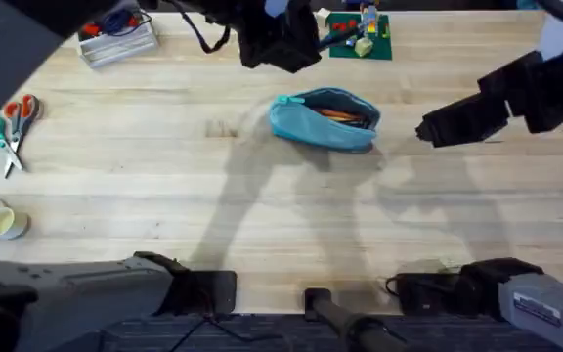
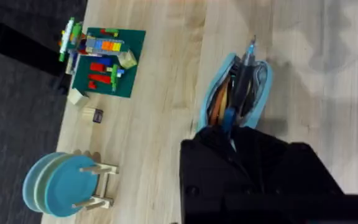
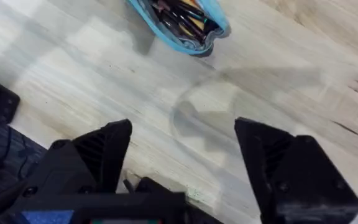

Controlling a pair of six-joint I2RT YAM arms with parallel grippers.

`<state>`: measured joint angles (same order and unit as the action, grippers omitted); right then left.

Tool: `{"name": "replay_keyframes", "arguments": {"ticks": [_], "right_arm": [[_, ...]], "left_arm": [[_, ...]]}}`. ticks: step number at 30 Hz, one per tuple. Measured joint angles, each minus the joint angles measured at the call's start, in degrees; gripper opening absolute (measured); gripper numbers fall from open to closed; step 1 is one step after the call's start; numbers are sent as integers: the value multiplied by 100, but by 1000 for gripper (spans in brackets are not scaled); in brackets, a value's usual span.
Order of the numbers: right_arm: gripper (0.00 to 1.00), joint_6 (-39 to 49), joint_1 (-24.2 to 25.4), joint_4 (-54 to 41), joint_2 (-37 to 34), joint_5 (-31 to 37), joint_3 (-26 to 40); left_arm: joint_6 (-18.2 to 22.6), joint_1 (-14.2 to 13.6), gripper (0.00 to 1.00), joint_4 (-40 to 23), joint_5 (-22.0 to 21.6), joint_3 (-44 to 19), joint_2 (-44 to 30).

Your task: Unzip the bag, pick up the pens from the table one at a time and place them inside, then zip the bag closed.

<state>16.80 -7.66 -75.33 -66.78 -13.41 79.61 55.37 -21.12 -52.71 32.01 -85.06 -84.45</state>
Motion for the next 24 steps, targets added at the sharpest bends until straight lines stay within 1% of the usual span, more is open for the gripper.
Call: {"name": "replay_keyframes", "arguments": {"ticks": [8,18,24], "right_arm": [[998,0,0,0,2,0,0],[998,0,0,0,2,0,0],[998,0,0,0,1,0,0]], "left_arm": [[4,-21,43,4,18,0,-322],[17,-303,43,6,20,0,-758],[18,-394,43,12,20,0,-972]]}}
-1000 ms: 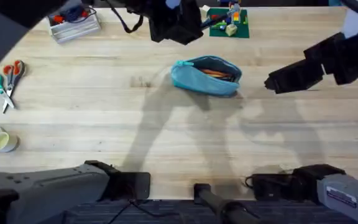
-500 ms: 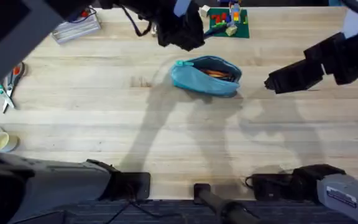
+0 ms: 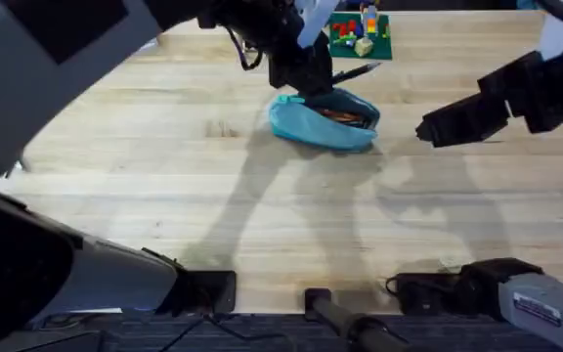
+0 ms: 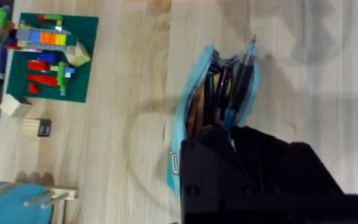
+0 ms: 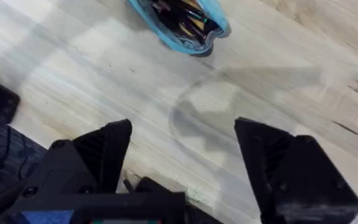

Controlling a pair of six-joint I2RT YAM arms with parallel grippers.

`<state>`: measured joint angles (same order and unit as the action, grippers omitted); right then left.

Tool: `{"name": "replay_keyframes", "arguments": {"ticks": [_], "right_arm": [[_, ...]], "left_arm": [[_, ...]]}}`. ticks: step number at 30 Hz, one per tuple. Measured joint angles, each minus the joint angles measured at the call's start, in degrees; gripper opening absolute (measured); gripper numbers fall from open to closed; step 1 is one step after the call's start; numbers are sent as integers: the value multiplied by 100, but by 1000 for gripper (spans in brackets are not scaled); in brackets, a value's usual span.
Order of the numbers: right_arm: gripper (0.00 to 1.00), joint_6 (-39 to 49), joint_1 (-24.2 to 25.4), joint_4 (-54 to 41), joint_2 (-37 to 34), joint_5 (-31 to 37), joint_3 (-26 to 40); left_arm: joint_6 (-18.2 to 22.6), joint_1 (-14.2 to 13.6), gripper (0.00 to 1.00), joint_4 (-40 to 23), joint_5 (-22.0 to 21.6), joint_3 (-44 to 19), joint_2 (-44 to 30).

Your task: Unzip the bag, pick up the pens from the table one at a time and place them inside, then zip the bag closed.

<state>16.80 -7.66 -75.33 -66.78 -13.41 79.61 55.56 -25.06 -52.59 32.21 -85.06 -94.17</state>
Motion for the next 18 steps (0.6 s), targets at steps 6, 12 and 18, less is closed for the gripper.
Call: {"name": "replay_keyframes", "arguments": {"ticks": [6,12,18], "right_arm": [[998,0,0,0,1,0,0],[998,0,0,0,1,0,0],[997,0,0,0,1,0,0]], "left_arm": [[1,-21,43,10,0,0,-67],[1,-19,43,12,-2,0,-70],[1,-21,43,45,-2,0,-70]]}}
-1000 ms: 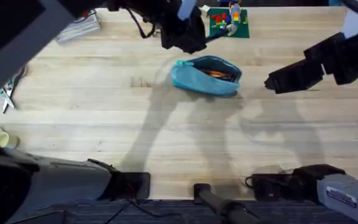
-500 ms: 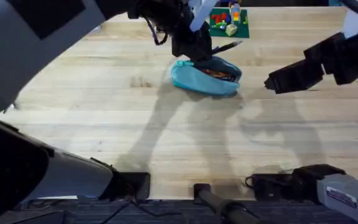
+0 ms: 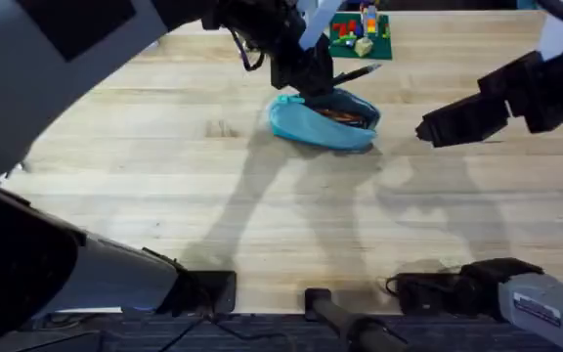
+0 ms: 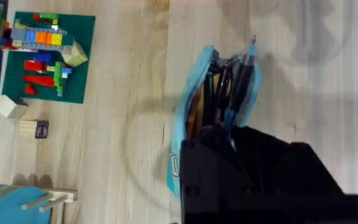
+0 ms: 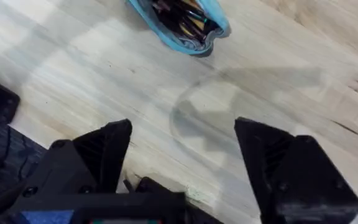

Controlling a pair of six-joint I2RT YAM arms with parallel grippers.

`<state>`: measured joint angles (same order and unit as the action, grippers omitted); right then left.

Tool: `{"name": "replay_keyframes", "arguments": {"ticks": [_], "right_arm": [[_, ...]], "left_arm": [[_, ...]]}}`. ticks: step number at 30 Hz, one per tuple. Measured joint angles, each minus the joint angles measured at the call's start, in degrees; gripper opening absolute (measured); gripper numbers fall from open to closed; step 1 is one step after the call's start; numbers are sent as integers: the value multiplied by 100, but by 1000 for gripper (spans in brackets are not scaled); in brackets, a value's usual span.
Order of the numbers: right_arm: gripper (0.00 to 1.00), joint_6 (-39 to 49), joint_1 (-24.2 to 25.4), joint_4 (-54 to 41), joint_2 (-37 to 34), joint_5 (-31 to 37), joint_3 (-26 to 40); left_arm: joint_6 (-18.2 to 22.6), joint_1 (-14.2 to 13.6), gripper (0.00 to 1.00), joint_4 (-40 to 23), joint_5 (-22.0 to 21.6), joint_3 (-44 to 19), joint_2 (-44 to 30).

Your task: Unzip the bag, pick up the pens from the table one at a time and place them inside, then zip the bag closed.

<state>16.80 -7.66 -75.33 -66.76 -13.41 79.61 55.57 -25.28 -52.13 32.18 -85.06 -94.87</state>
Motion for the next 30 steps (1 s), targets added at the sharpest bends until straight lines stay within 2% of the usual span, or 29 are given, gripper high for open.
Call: {"name": "replay_keyframes", "arguments": {"ticks": [16,30], "right_arm": [[998,0,0,0,-2,0,0],[997,0,0,0,0,0,0]], "left_arm": [[0,-7,43,86,2,0,-39],[-2,-107,43,480,-1,0,-829]]}}
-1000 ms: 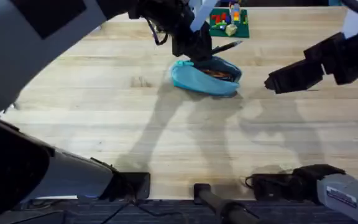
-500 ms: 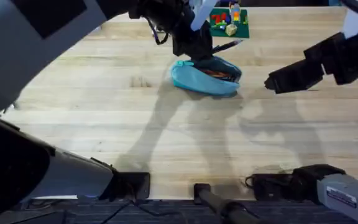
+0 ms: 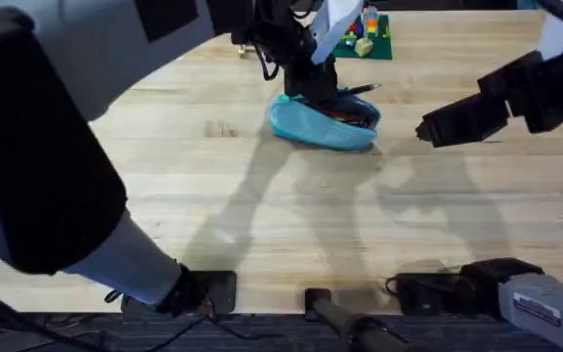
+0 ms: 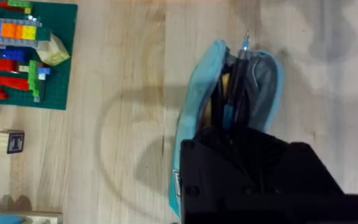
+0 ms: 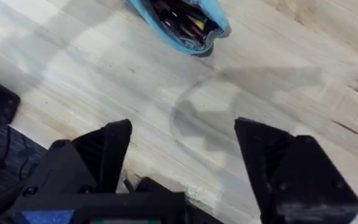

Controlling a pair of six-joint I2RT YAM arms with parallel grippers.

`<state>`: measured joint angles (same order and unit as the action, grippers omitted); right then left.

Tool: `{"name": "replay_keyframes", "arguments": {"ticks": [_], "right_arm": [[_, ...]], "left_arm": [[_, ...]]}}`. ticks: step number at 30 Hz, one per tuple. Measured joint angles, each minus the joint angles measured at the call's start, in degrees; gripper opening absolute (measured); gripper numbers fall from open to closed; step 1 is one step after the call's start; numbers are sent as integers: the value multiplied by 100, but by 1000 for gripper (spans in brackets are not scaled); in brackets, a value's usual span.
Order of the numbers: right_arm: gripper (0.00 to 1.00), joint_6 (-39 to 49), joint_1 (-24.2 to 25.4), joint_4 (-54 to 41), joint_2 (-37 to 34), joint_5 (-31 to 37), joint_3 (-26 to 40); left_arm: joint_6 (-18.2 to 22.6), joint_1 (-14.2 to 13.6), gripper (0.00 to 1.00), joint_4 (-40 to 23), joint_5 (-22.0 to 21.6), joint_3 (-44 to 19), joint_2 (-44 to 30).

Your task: Unzip the bag, pick up the pens from the table one at a time and place them inside, then zip the bag closed.

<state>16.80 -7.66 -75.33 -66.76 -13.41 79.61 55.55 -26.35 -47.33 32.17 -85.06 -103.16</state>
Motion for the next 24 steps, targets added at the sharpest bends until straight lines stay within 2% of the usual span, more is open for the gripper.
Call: {"name": "replay_keyframes", "arguments": {"ticks": [15,24], "right_arm": [[997,0,0,0,0,0,-2],[997,0,0,2,0,-2,0]], "left_arm": [[0,-44,43,-11,-8,0,-253],[0,-52,43,-46,-202,0,-342]]}}
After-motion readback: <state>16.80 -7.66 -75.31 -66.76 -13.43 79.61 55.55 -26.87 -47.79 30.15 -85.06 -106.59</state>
